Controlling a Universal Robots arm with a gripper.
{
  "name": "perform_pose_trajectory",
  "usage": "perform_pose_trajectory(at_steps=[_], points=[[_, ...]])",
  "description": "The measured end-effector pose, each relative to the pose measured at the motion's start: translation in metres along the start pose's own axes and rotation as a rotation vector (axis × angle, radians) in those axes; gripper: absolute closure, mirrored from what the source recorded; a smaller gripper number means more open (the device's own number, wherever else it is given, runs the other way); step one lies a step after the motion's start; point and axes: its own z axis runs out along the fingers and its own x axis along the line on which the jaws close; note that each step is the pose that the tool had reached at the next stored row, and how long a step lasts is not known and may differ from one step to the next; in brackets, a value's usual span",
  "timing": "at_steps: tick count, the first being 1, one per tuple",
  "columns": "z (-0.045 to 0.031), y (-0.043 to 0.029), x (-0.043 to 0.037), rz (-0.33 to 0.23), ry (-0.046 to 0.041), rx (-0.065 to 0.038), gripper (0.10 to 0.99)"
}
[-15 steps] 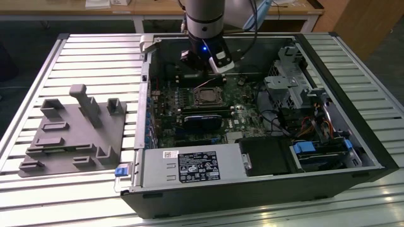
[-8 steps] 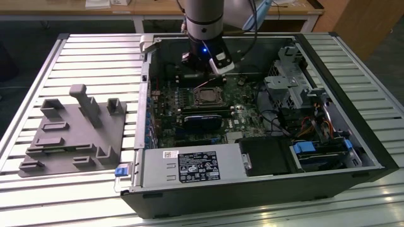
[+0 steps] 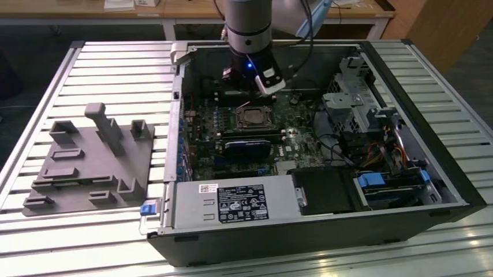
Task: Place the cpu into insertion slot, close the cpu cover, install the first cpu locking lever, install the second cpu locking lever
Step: 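Install the first cpu locking lever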
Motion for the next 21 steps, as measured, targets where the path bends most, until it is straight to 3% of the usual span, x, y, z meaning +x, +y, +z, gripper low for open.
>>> perform_pose_trajectory(at_steps=[8,13,17,21], points=[[0.0068,0.005,-0.0014,0.016,-0.0042,0.002,0.98],[0.0077,0.0081,-0.003,0.025,-0.0084,0.016,0.98],[0.0078,0.0081,-0.003,0.025,-0.009,0.018,0.98],[0.0092,0.0074,-0.0013,0.026,-0.0378,0.028,0.98]])
